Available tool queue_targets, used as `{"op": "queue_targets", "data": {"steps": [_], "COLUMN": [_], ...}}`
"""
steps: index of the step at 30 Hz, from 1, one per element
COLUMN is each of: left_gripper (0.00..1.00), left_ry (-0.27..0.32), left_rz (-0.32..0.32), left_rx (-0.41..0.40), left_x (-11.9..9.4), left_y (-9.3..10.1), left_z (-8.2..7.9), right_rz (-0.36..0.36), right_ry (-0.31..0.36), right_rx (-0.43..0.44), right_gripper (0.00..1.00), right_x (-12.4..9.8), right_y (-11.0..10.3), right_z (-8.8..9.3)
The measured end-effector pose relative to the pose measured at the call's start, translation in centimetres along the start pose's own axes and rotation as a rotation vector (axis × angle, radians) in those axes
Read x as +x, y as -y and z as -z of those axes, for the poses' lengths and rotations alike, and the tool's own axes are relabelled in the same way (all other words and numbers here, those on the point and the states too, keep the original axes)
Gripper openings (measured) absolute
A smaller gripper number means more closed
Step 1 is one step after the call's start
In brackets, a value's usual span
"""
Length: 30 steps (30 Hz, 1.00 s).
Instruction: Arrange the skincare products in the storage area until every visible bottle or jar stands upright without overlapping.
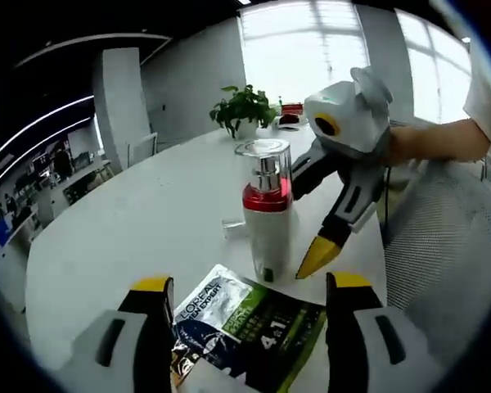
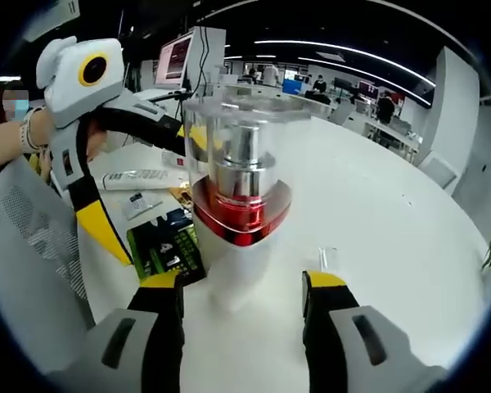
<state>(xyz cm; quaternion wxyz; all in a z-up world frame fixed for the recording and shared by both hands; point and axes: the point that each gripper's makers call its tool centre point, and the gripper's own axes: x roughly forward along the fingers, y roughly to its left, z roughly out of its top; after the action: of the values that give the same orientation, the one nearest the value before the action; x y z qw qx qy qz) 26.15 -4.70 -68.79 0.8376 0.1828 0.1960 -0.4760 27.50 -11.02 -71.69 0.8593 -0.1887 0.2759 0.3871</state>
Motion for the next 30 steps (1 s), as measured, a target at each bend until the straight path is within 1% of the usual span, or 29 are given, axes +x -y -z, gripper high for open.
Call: {"op": "queue_targets", "data": {"steps": [3, 4, 5, 6, 8, 9, 10, 11, 12, 14, 15, 19, 22, 24, 26, 27, 30], "left_gripper": [0.71, 0.71, 0.71, 0.72, 0.73, 0.73, 0.72, 0.72, 0.73, 0.72, 0.72, 0.72, 0.72, 0.71, 0.71, 0.70, 0.68], "left_ry": [-0.030, -0.049, -0.055, -0.080, -0.102, -0.112, -0.137, -0.145, -0.151, -0.187, -0.190, -0.238, -0.249, -0.256, -0.279, -0.270, -0.277], "left_rz": [0.009, 0.010, 0.011, 0.016, 0.023, 0.034, 0.039, 0.039, 0.038, 0.034, 0.034, 0.032, 0.047, 0.047, 0.046, 0.047, 0.044], "left_rx": [0.018, 0.025, 0.029, 0.054, 0.077, 0.079, 0.062, 0.067, 0.080, 0.101, 0.103, 0.144, 0.150, 0.169, 0.189, 0.175, 0.161], "left_x": [0.0, 0.1, 0.1, 0.2, 0.4, 0.5, 0.6, 0.6, 0.6, 0.6, 0.6, 0.6, 0.7, 0.8, 0.9, 1.1, 1.4], "left_y": [0.1, 0.2, 0.2, 0.3, 0.4, 0.5, 0.6, 0.6, 0.7, 0.5, 0.5, 0.6, 0.9, 1.1, 0.9, 0.9, 0.7], "left_z": [0.9, 1.4, 1.6, 2.1, 3.1, 3.4, 4.0, 4.3, 4.5, 5.6, 5.7, 6.7, 6.8, 6.9, 7.4, 7.4, 7.4], "right_rz": [-0.001, 0.002, 0.007, 0.007, 0.006, 0.001, -0.003, -0.009, -0.015, -0.010, -0.010, -0.014, -0.013, -0.014, -0.012, -0.011, -0.008], "right_ry": [0.011, 0.010, 0.014, 0.017, 0.017, 0.014, 0.007, 0.003, 0.000, -0.005, -0.004, 0.006, 0.008, 0.014, 0.018, 0.019, 0.020], "right_rx": [0.021, 0.030, 0.031, 0.027, 0.041, 0.049, 0.054, 0.053, 0.051, 0.044, 0.042, 0.050, 0.047, 0.049, 0.052, 0.053, 0.055], "right_gripper": [0.63, 0.64, 0.64, 0.65, 0.67, 0.70, 0.72, 0.74, 0.75, 0.75, 0.75, 0.74, 0.74, 0.73, 0.73, 0.72, 0.72], "right_x": [-0.4, -0.5, -0.6, -0.7, -0.8, -0.9, -0.9, -0.9, -0.9, -0.9, -0.9, -0.9, -1.0, -1.1, -1.1, -1.1, -1.1], "right_y": [0.1, 0.2, 0.3, 0.3, 0.3, 0.2, 0.1, 0.0, -0.2, -0.2, -0.2, -0.3, -0.3, -0.3, -0.2, -0.2, -0.2], "right_z": [-0.1, -0.1, -0.1, -0.1, 0.0, 0.0, 0.2, 0.3, 0.3, 0.3, 0.3, 0.1, 0.0, -0.1, -0.2, -0.2, -0.2]}}
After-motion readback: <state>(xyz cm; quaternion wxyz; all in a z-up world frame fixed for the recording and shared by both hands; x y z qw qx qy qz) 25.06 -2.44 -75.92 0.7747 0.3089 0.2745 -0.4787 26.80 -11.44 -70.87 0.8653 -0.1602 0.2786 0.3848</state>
